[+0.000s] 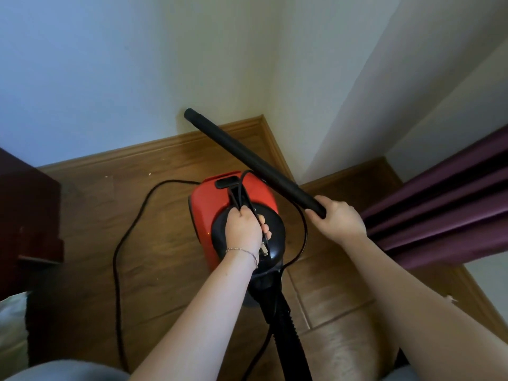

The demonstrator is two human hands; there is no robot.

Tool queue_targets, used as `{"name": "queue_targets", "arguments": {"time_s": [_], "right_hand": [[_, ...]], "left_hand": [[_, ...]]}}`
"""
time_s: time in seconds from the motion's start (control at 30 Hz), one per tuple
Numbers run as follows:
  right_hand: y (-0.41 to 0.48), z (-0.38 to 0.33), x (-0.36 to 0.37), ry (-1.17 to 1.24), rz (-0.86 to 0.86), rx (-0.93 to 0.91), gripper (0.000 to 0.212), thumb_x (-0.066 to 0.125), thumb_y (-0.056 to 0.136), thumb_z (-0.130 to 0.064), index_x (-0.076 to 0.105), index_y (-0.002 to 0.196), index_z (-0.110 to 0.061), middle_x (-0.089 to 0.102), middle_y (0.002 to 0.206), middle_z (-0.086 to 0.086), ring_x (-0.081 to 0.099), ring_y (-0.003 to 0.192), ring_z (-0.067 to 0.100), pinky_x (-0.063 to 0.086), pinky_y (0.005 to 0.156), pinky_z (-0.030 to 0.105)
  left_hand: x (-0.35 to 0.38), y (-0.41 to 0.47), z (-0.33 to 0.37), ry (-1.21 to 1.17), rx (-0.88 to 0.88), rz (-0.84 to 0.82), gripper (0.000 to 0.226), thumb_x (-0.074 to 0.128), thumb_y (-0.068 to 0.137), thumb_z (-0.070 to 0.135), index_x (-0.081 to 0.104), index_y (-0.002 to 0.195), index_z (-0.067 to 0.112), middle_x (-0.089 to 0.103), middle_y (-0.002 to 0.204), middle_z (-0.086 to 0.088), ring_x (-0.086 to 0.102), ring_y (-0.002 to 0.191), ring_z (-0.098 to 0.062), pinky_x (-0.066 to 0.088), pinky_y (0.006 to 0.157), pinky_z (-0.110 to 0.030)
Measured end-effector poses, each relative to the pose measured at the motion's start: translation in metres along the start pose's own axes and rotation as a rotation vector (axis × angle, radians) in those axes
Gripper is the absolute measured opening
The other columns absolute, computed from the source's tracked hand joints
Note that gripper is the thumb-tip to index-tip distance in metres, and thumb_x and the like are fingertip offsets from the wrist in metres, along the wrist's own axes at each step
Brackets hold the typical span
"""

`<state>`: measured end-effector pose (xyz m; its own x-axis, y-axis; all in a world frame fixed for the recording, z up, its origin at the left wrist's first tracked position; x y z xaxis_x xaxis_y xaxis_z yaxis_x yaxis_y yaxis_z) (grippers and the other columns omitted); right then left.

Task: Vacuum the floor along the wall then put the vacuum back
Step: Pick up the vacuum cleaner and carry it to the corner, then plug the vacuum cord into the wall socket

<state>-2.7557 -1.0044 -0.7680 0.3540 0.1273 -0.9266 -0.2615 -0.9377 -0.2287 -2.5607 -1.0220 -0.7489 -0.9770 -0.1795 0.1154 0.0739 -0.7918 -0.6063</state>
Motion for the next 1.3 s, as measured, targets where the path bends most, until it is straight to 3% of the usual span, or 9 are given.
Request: {"name": "queue_targets", "arguments": {"time_s": [0.2,0.33,0.57,0.8,0.93,1.03,1.13,1.2,1.3], "right_hand": [[0.012,0.003,0.02,-0.049,0.021,-0.021,0.038,0.045,0.093,-0.045,0.054,0.121,-0.02,0.066,0.093,0.005,0.064,0.081,0.028,0.055,0.066,0.038],[0.015,0.0,0.039,-0.059,0.038,0.009,0.039,0.039,0.096,-0.042,0.05,0.122,-0.015,0.063,0.102,0.008,0.062,0.088,0.029,0.053,0.067,0.038],[0.02,0.002,0.045,-0.11,0.057,0.019,0.05,0.044,0.094,-0.037,0.038,0.138,-0.015,0.054,0.125,0.008,0.051,0.112,0.028,0.044,0.088,0.039],[0.023,-0.001,0.054,-0.109,-0.073,0.162,0.057,0.041,0.095,-0.032,0.026,0.147,-0.014,0.041,0.142,0.009,0.039,0.127,0.031,0.032,0.106,0.044],[0.023,-0.011,0.061,0.069,-0.248,0.148,0.056,0.04,0.095,-0.022,0.025,0.149,-0.017,0.035,0.149,0.01,0.043,0.127,0.03,0.044,0.101,0.043],[0.019,-0.028,0.055,0.074,-0.229,0.108,0.055,0.042,0.095,-0.024,0.029,0.148,-0.016,0.04,0.147,0.008,0.043,0.129,0.027,0.045,0.101,0.04],[0.01,-0.046,0.032,-0.031,-0.122,0.019,0.053,0.04,0.095,-0.023,0.032,0.146,-0.016,0.047,0.141,0.008,0.044,0.127,0.027,0.044,0.1,0.04],[-0.001,-0.06,0.008,-0.109,-0.027,-0.094,0.052,0.04,0.096,-0.025,0.032,0.146,-0.017,0.049,0.14,0.006,0.044,0.128,0.026,0.041,0.102,0.038],[-0.022,-0.081,-0.026,-0.096,0.095,-0.209,0.051,0.043,0.096,-0.027,0.037,0.145,-0.017,0.052,0.138,0.005,0.046,0.128,0.024,0.037,0.105,0.036]], "left_hand": [[-0.007,0.008,0.001,-0.078,-0.001,0.009,0.023,0.028,0.095,0.008,0.044,0.079,0.009,0.044,0.057,-0.005,0.039,0.032,-0.01,0.036,0.034,-0.018],[-0.008,0.011,-0.001,-0.073,0.003,0.021,0.024,0.029,0.095,0.009,0.046,0.079,0.009,0.044,0.058,-0.004,0.04,0.032,-0.009,0.038,0.035,-0.017],[-0.008,0.01,-0.001,-0.071,-0.002,0.032,0.024,0.029,0.097,0.012,0.049,0.083,0.009,0.044,0.06,-0.005,0.043,0.031,-0.007,0.045,0.038,-0.018],[-0.01,0.007,0.0,-0.068,-0.02,0.019,0.022,0.029,0.098,0.012,0.049,0.089,0.008,0.046,0.061,-0.005,0.045,0.037,-0.011,0.048,0.041,-0.02],[-0.01,0.005,0.001,-0.062,-0.034,-0.001,0.021,0.03,0.098,0.013,0.049,0.09,0.008,0.046,0.061,-0.005,0.045,0.035,-0.01,0.049,0.041,-0.021],[-0.011,0.001,0.004,-0.031,-0.043,-0.012,0.02,0.031,0.098,0.014,0.049,0.093,0.006,0.048,0.061,-0.005,0.047,0.04,-0.013,0.049,0.044,-0.023],[-0.02,0.008,0.006,0.138,-0.044,-0.07,0.023,0.035,0.098,0.023,0.049,0.087,0.008,0.054,0.067,-0.008,0.056,0.052,-0.022,0.056,0.06,-0.035],[-0.033,0.01,0.02,0.442,0.041,-0.087,0.026,0.039,0.093,0.037,0.05,0.082,0.016,0.06,0.076,-0.01,0.063,0.073,-0.032,0.054,0.079,-0.048],[-0.053,-0.002,0.058,0.925,0.287,-0.081,0.027,0.033,0.096,0.04,0.052,0.1,0.022,0.063,0.094,0.0,0.062,0.091,-0.03,0.051,0.085,-0.044]]}}
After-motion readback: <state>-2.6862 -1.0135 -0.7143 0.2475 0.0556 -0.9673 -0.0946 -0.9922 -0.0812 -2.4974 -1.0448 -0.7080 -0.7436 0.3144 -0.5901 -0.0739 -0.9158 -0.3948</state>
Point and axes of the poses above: each hand's wrist, its own y-axis towards the middle knuckle, its own x-axis out of the palm, z = x × y, the point moved 4 cm from there along y, towards the middle knuckle
